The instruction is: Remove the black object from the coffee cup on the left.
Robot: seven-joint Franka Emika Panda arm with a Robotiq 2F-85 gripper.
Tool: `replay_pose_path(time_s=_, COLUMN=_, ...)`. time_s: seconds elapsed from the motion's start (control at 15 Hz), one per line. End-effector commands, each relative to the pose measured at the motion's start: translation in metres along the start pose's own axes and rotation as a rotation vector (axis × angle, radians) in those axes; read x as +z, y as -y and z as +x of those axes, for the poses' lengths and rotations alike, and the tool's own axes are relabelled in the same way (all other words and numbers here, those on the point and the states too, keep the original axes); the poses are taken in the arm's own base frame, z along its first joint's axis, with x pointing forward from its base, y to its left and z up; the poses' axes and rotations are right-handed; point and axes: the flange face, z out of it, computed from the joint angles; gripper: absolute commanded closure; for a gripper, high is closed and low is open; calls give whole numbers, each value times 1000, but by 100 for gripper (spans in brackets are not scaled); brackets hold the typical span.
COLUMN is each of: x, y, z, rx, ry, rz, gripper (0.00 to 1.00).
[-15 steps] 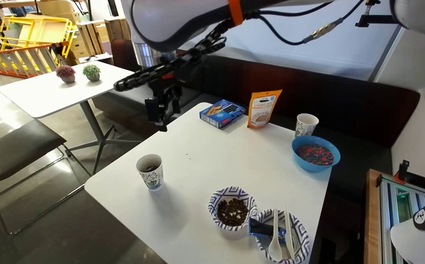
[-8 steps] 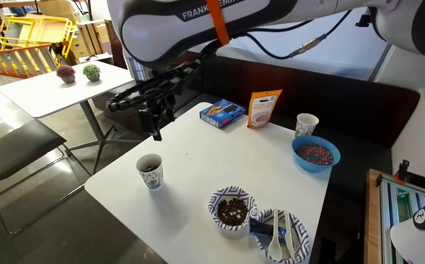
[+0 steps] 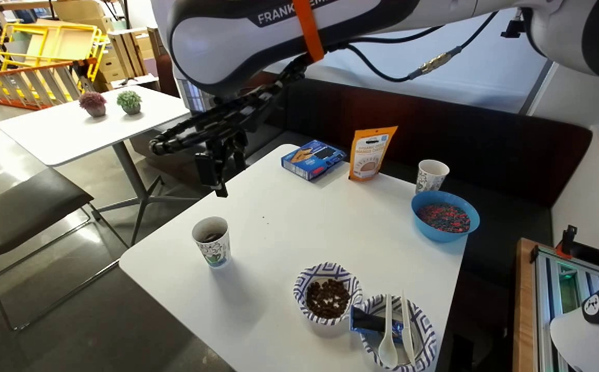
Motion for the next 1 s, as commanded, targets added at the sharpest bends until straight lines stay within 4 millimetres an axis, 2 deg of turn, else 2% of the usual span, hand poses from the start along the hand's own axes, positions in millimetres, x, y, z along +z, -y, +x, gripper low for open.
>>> replay_pose_path(time_s=0.0, x=-1, y=1, z=1, rx=0, ry=1, rz=0, gripper=0)
replay_pose_path(time_s=0.53, x=27, y=-10, z=33, rx=3, ry=-37, rz=-6, gripper=0)
replay_pose_path(time_s=0.93, x=53, y=2, z=54, rx=-12, ry=-44, rz=-1, gripper=0)
